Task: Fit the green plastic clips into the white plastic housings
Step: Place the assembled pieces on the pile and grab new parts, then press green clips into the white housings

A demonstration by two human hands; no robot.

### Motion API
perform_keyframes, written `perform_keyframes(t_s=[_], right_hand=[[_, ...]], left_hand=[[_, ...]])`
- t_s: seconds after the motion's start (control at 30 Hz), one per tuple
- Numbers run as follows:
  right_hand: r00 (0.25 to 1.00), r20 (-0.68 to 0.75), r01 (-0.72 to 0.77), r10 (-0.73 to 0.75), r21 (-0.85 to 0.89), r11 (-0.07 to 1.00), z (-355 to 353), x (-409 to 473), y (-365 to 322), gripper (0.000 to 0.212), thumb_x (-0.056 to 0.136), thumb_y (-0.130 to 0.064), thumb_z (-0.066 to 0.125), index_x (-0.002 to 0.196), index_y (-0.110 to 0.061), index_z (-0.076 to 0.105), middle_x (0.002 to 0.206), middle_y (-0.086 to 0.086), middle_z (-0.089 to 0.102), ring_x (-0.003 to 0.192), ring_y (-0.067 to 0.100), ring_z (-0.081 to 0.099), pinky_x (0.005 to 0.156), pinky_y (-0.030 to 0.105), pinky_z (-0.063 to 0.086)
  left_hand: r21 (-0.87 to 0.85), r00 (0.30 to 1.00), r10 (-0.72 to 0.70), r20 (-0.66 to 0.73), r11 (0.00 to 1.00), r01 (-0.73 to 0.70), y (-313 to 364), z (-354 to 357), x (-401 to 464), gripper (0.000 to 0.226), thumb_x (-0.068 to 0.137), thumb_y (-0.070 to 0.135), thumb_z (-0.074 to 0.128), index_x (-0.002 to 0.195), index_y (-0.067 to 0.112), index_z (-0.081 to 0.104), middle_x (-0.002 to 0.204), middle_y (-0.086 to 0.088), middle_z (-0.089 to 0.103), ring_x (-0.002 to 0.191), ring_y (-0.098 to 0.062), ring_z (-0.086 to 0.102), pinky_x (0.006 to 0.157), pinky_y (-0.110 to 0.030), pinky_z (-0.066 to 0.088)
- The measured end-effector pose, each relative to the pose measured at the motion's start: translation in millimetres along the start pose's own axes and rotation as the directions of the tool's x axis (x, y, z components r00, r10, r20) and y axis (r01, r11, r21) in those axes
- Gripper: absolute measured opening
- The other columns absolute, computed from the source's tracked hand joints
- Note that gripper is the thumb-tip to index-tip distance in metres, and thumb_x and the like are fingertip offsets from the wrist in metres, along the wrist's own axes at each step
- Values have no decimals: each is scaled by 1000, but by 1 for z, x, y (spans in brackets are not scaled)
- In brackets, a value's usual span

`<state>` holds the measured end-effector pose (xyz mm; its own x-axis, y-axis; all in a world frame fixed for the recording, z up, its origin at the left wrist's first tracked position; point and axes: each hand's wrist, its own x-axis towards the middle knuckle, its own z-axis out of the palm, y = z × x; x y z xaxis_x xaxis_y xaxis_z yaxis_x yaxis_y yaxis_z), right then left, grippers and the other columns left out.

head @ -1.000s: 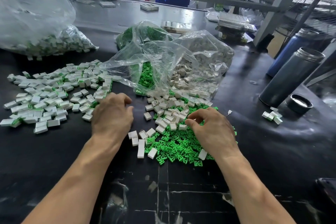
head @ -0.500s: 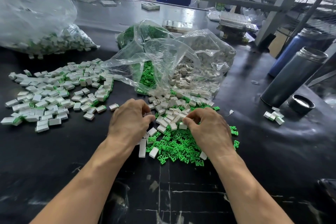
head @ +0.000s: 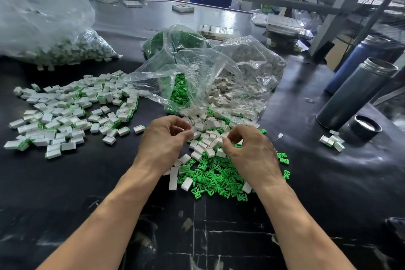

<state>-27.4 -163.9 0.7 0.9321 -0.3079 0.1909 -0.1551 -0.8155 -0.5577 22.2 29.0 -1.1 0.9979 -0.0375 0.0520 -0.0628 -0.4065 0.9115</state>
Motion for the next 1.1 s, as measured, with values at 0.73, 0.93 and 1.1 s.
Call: perform_keyframes(t_s=[0.73, 0.93, 1.1], right_hand=[[999, 23, -5, -30, 871, 492, -6, -11, -7, 26, 94, 3, 68, 109, -16, 78, 77, -1, 73, 63, 11, 64, 58, 21, 56], [999, -18, 32, -33, 866, 499, -7, -16, -10, 16, 92, 2, 71, 102, -11, 74, 80, 0, 74, 63, 12, 65, 57, 21, 54], [995, -57, 96, -88, 829, 550, -7, -19, -11, 16, 92, 1, 72, 98, -13, 77, 84, 0, 76, 65, 7, 65, 58, 19, 53]], left_hand=[[-666, 944, 24, 328, 715, 213, 22, 11, -17, 25, 75, 16, 77, 98, 7, 72, 96, -17, 78, 77, -21, 76, 65, -25, 60], [-624, 948, 32, 318, 760, 184, 20, 13, -17, 27, 77, 19, 77, 100, 7, 72, 97, -16, 78, 77, -20, 75, 65, -25, 60], [-582, 953, 36, 301, 798, 154, 18, 14, -17, 26, 75, 20, 77, 98, 8, 73, 93, -13, 78, 73, -17, 71, 63, -24, 57]])
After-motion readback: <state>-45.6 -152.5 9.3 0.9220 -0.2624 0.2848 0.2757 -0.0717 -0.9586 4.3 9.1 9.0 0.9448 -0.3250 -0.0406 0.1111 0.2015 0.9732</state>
